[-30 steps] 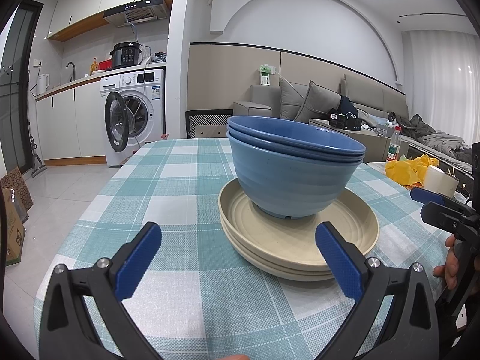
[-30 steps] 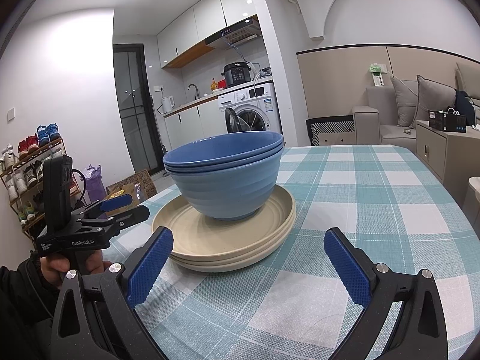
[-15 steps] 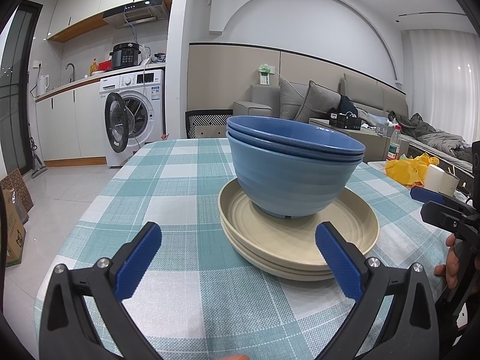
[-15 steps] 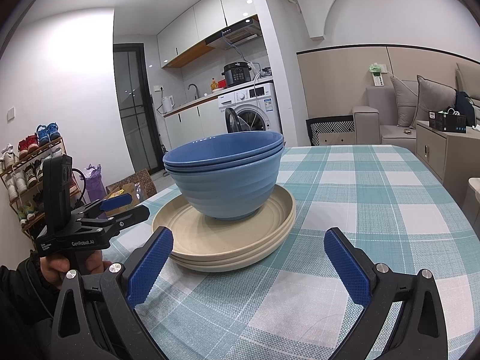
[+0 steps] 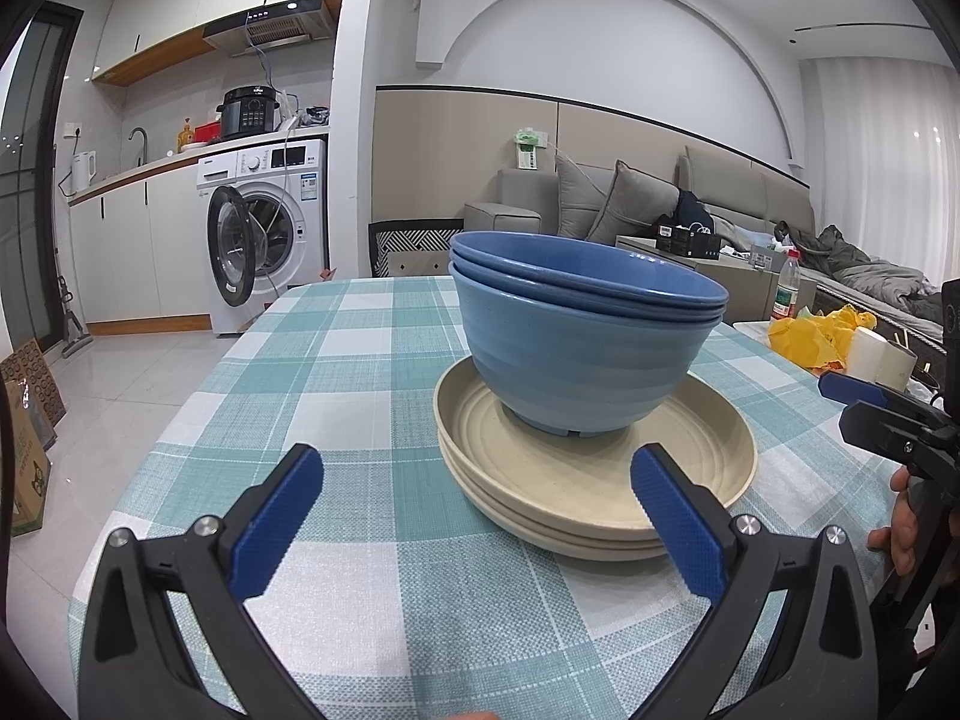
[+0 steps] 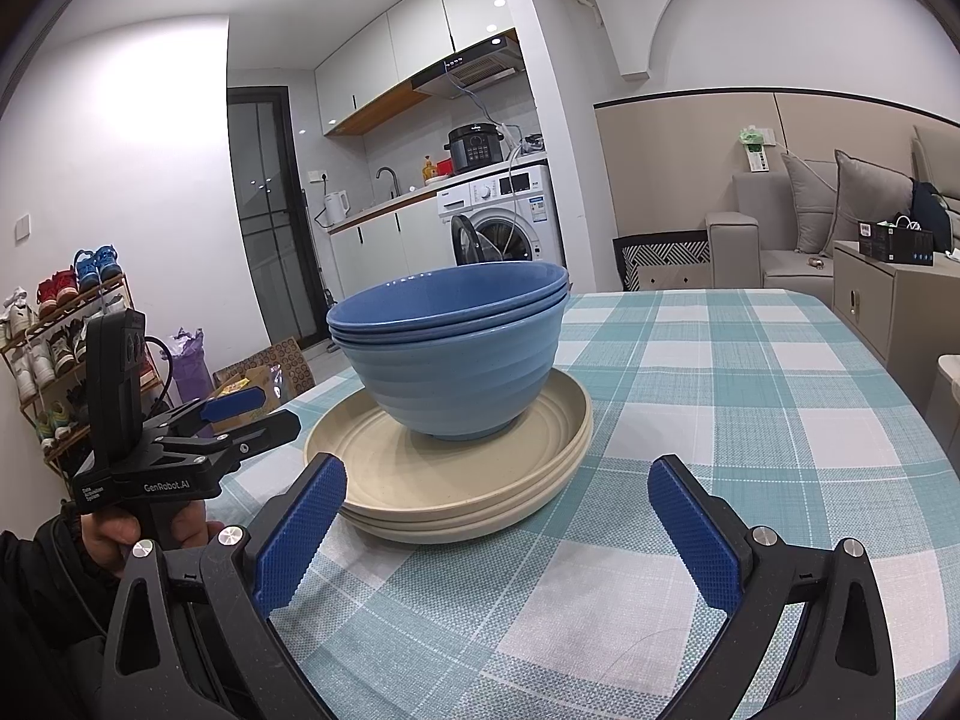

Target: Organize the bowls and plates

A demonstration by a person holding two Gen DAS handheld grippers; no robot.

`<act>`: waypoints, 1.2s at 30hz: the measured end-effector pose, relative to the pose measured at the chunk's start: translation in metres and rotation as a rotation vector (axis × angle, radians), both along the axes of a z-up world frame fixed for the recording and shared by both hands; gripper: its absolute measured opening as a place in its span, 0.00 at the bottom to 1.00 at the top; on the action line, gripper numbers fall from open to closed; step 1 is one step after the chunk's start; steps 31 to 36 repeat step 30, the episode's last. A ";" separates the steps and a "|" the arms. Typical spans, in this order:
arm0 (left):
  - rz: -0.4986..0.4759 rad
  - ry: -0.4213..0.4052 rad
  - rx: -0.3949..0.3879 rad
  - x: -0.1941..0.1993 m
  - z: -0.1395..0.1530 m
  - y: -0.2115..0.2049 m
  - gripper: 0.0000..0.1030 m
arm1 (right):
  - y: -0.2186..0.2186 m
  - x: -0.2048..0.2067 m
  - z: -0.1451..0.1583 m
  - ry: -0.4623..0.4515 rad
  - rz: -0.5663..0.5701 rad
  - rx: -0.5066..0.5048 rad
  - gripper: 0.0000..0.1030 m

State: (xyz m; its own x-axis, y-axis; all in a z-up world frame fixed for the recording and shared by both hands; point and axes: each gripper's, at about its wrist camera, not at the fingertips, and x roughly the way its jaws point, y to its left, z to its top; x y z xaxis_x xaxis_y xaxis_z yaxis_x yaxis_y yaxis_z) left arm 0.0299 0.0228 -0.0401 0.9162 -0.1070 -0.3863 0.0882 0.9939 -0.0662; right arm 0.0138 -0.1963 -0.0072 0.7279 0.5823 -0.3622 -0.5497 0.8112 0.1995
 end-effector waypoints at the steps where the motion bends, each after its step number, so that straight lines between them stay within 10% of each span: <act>1: 0.000 0.000 0.003 0.000 0.000 0.000 1.00 | 0.000 0.000 0.000 0.000 0.000 -0.001 0.99; 36: -0.012 -0.002 0.010 -0.001 0.002 0.001 1.00 | 0.001 0.001 -0.001 0.002 0.001 0.000 0.99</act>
